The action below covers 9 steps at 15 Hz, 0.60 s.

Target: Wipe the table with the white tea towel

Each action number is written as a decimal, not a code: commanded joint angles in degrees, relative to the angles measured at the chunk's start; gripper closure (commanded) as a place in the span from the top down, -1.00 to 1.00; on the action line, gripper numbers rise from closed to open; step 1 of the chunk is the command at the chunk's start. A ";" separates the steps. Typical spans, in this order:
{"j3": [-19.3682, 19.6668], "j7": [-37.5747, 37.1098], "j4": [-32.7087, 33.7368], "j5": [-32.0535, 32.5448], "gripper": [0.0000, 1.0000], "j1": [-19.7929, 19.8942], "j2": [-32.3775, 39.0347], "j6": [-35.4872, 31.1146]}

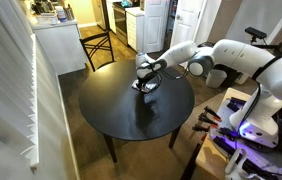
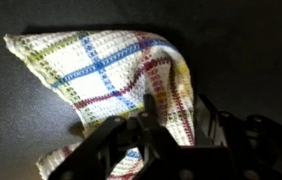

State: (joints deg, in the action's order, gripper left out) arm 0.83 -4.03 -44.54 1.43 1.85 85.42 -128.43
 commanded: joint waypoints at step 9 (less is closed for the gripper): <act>0.33 -3.89 2.48 -0.58 0.83 -2.00 -0.67 0.36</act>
State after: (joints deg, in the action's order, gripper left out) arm 0.74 -8.11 -42.23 1.40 0.04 84.75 -128.24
